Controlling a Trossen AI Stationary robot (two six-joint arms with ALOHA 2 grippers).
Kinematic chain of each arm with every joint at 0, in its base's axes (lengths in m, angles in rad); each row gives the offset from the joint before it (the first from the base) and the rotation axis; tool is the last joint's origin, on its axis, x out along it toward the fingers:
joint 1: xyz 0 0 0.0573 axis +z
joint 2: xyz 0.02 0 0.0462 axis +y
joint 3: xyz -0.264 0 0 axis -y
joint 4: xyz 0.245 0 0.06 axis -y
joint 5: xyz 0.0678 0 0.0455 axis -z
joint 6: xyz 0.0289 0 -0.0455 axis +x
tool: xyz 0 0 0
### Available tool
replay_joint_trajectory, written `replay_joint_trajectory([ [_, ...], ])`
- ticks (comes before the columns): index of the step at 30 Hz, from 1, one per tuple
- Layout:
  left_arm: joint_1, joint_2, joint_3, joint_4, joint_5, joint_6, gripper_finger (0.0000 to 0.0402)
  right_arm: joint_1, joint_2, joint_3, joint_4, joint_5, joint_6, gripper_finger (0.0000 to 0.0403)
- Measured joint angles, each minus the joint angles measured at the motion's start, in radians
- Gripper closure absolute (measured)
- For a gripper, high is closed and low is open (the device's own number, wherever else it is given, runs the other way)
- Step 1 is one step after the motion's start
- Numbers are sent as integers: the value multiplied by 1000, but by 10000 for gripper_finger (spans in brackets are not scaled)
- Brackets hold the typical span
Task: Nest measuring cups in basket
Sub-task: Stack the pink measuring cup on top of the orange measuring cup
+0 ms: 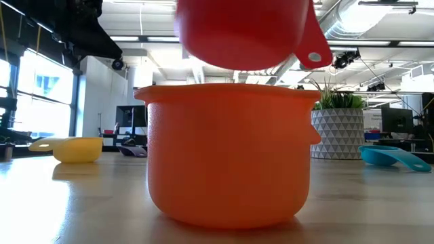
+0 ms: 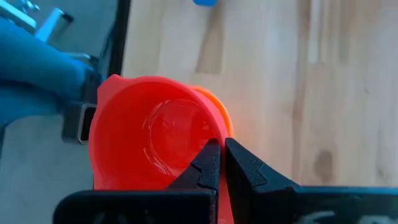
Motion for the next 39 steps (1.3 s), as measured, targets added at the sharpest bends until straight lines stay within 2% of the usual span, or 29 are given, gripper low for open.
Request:
replay_joint_trajectory([
  [9, 0, 0, 0, 5, 3, -54, 367, 24, 60, 0, 64, -8, -31, 403],
  [15, 0, 0, 0, 5, 6, -54, 367, 3, 60, 0, 54, -4, -79, 403],
  [28, 0, 0, 0, 3, 53, -53, 367, -13, 90, -8, 43, -45, -67, 401],
  [33, 0, 0, 0, 2, 53, -53, 367, -14, 91, -8, 45, -39, -68, 383],
  [39, 0, 0, 0, 2, 53, -52, 367, -13, 91, -8, 47, -12, -59, 342],
])
